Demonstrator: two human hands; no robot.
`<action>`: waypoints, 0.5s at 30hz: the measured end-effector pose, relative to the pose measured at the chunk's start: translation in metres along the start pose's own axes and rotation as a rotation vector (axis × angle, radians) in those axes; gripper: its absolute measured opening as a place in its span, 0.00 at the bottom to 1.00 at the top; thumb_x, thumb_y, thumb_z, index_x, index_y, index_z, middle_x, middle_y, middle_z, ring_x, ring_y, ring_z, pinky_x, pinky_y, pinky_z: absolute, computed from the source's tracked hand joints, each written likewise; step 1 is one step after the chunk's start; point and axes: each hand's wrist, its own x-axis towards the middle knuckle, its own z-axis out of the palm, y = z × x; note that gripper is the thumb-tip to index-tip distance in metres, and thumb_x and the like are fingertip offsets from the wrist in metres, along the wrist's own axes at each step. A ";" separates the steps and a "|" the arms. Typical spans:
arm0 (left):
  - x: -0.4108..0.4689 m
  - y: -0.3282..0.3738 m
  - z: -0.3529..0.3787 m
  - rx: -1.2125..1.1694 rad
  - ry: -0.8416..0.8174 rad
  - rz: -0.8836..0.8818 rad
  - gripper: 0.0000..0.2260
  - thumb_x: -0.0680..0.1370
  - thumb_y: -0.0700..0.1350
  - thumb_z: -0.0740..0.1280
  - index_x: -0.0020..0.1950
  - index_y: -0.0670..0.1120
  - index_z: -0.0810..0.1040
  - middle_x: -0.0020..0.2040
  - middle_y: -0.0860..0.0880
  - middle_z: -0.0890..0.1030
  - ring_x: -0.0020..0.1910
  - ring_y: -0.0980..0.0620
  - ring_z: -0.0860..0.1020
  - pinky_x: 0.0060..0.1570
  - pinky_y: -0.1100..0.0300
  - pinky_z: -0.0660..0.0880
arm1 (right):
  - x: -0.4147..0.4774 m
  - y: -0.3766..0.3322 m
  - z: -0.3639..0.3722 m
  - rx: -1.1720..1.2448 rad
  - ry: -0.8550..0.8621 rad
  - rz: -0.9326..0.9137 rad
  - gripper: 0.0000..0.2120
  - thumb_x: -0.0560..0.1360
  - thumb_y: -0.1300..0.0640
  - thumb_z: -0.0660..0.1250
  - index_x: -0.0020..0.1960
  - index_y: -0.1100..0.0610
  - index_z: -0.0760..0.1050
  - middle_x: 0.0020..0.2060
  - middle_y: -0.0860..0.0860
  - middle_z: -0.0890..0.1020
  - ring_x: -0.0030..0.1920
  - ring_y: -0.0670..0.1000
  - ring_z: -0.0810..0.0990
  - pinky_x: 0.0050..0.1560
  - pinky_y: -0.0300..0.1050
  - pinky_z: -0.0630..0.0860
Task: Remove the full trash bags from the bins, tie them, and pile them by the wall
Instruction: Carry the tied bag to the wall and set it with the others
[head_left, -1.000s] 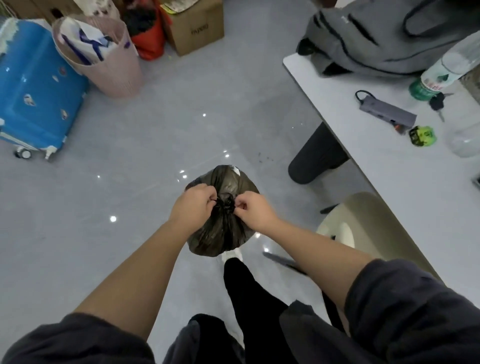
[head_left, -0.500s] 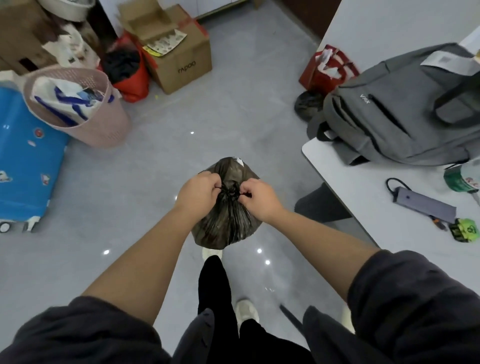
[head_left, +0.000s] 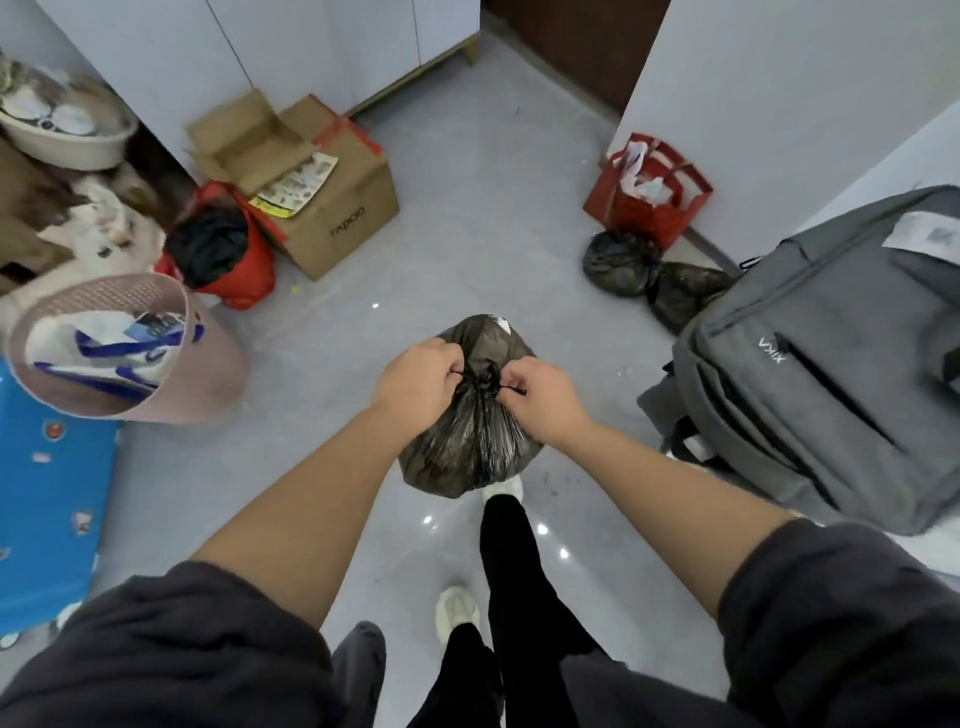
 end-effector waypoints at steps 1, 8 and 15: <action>0.018 0.000 -0.003 0.001 -0.005 0.000 0.03 0.76 0.41 0.65 0.46 0.44 0.78 0.44 0.47 0.76 0.44 0.44 0.76 0.44 0.49 0.75 | 0.016 0.004 -0.006 0.002 0.000 0.006 0.02 0.71 0.61 0.69 0.41 0.56 0.77 0.38 0.48 0.73 0.40 0.50 0.72 0.45 0.46 0.70; 0.139 0.012 -0.025 0.000 -0.027 0.021 0.03 0.76 0.40 0.64 0.46 0.45 0.78 0.45 0.48 0.76 0.44 0.45 0.76 0.43 0.52 0.74 | 0.121 0.029 -0.056 0.035 -0.017 0.057 0.06 0.70 0.60 0.70 0.39 0.52 0.75 0.37 0.47 0.74 0.40 0.51 0.73 0.48 0.50 0.74; 0.272 0.024 -0.050 0.051 -0.077 0.123 0.03 0.76 0.41 0.64 0.46 0.44 0.78 0.42 0.52 0.72 0.43 0.47 0.75 0.41 0.54 0.72 | 0.224 0.052 -0.118 0.079 0.001 0.113 0.02 0.71 0.61 0.69 0.42 0.57 0.77 0.39 0.48 0.74 0.41 0.49 0.73 0.46 0.44 0.70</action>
